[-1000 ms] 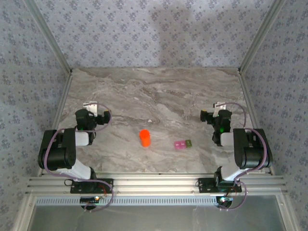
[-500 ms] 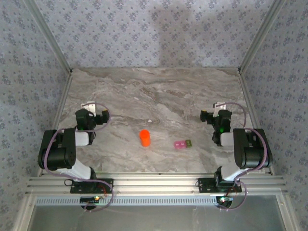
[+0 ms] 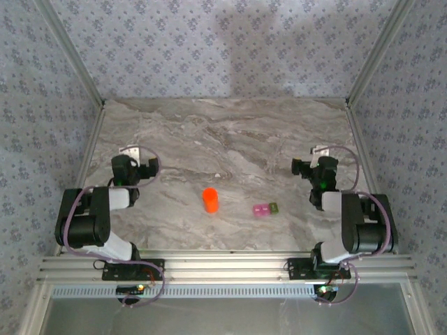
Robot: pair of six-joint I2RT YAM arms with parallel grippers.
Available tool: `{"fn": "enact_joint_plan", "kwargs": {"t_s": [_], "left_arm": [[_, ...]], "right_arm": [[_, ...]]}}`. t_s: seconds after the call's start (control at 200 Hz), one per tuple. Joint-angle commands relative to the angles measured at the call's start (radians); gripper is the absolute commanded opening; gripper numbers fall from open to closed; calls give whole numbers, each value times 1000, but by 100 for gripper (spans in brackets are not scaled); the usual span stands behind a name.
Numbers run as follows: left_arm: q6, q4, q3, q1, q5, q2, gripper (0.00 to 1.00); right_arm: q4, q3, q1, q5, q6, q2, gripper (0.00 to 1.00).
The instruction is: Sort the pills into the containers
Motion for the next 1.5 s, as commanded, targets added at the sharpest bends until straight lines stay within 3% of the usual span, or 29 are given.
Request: {"fn": "enact_joint_plan", "kwargs": {"t_s": [0.0,0.105,0.23,0.305,0.385,0.455,0.61,0.889,1.029,1.189,1.494], "left_arm": [[-1,-138,75,-6,-11,-68,100],[-8,-212,101,-11,-39,-116,99],[-57,-375,191,-11,-42,-176,100],[-112,-478,249,-19,-38,-212,99],[-173,-592,307,-37,-31,-253,100],[-234,-701,374,-46,6,-276,100],[-310,-860,480,-113,41,-311,100],[-334,-948,563,-245,26,-311,100],[-331,-927,569,-294,7,-283,100],[-329,-918,586,-320,-6,-244,100],[-313,-909,605,-333,-17,-220,100]], "right_arm": [[-187,93,10,15,-7,-102,100],[-258,136,-12,-41,130,-172,100],[-489,245,-54,-15,511,-221,100],[-596,322,-92,-197,559,-211,100],[-688,359,-65,-332,570,-213,99],[-803,379,-2,-353,565,-238,98],[-1105,433,214,-253,552,-305,94],[-1452,470,592,-99,621,-358,92],[-1482,452,759,-85,714,-339,92],[-1399,387,908,-86,816,-278,92],[-1218,297,965,-138,864,-140,93]]}}
